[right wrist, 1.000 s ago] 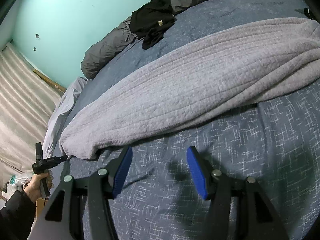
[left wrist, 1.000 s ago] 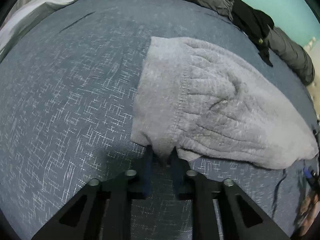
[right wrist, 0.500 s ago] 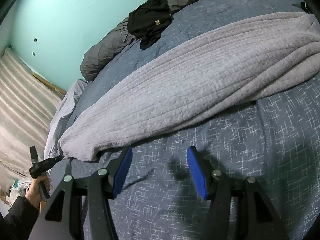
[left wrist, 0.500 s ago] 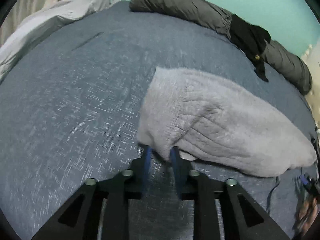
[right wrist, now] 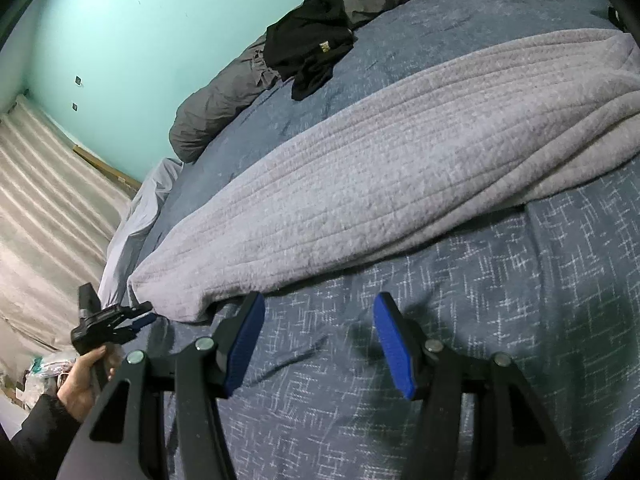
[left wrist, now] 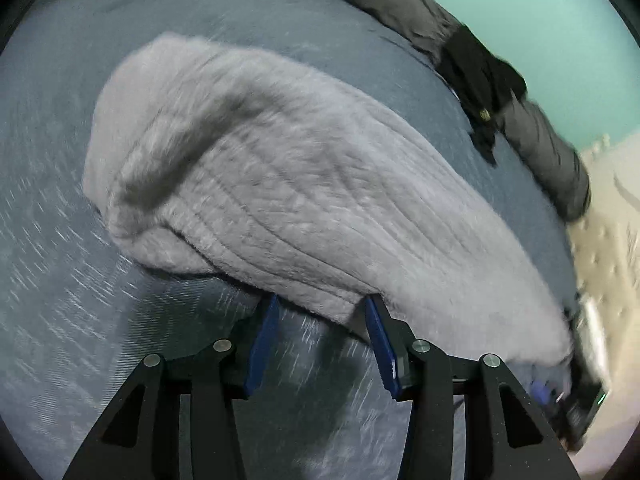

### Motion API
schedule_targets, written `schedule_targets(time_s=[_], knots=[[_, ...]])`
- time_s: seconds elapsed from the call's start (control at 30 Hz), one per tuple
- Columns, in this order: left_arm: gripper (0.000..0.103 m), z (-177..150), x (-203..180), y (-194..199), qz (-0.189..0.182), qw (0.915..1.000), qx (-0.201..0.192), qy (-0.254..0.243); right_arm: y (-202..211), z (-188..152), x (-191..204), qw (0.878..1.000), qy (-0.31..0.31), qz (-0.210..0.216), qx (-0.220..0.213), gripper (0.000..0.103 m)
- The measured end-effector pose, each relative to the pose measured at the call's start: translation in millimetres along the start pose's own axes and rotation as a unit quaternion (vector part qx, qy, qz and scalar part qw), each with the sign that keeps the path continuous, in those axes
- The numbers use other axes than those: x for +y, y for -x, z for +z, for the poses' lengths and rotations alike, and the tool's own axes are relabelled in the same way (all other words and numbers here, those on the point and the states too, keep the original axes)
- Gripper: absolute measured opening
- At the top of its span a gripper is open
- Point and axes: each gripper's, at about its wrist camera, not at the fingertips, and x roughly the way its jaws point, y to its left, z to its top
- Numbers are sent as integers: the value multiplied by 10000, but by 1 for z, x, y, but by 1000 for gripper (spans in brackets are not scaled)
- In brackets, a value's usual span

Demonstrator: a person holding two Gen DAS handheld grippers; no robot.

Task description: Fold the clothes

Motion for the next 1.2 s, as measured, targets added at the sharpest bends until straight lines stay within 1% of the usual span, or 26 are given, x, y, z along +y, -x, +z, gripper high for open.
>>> schedule_targets(time_s=[0.1, 0.13, 0.17, 0.23, 0.27, 0.33, 0.47, 0.57, 0.63, 0.7, 0.77, 0.87, 0.93, 1.1, 1.17, 1.2], knots=[[47, 1, -6, -3, 25, 9999, -56, -88, -2, 1, 0, 10000, 29, -26, 52, 58], [37, 0, -8, -3, 33, 9999, -61, -129, -3, 1, 0, 10000, 34, -35, 68, 58], [30, 0, -10, -3, 46, 9998, -51, -173, -3, 1, 0, 9999, 49, -50, 83, 58], [8, -1, -15, -2, 103, 9996, -30, -271, -4, 0, 1, 9998, 98, -98, 111, 58], [3, -1, -18, 0, 128, 9994, -21, -307, -4, -1, 1, 9998, 127, -128, 127, 58], [3, -1, -22, 5, 126, 9992, -12, -375, -4, -3, 3, 9994, 222, -231, 147, 58], [3, -5, -28, 29, 62, 9986, -66, -512, -7, -5, 9, 9977, 446, -464, 218, 58], [3, -9, -30, 49, -65, 9983, -159, -548, -9, -7, 11, 9975, 480, -434, 285, 58], [2, -13, -30, 57, -81, 9980, -173, -607, -10, -7, 12, 9974, 497, -418, 310, 59], [2, -18, -26, 58, -13, 9979, -91, -639, -11, -8, 13, 9975, 485, -400, 326, 59], [1, -20, -21, 48, 88, 9982, 56, -586, -13, -7, 14, 9976, 468, -378, 345, 59], [0, -21, -8, 30, 295, 9981, 389, -389, -13, -6, 15, 9977, 456, -353, 351, 59], [0, -22, 0, 28, 436, 9974, 464, -326, -13, -5, 16, 9978, 449, -338, 349, 59], [1, -14, -1, 55, 642, 9967, 156, -470, -14, -3, 16, 9979, 431, -334, 350, 59], [2, -7, -3, 70, 637, 9966, -38, -528, -14, -2, 16, 9980, 415, -321, 350, 59], [7, -3, -3, 78, 658, 9962, -147, -550, -14, -1, 16, 9981, 407, -314, 350, 59]])
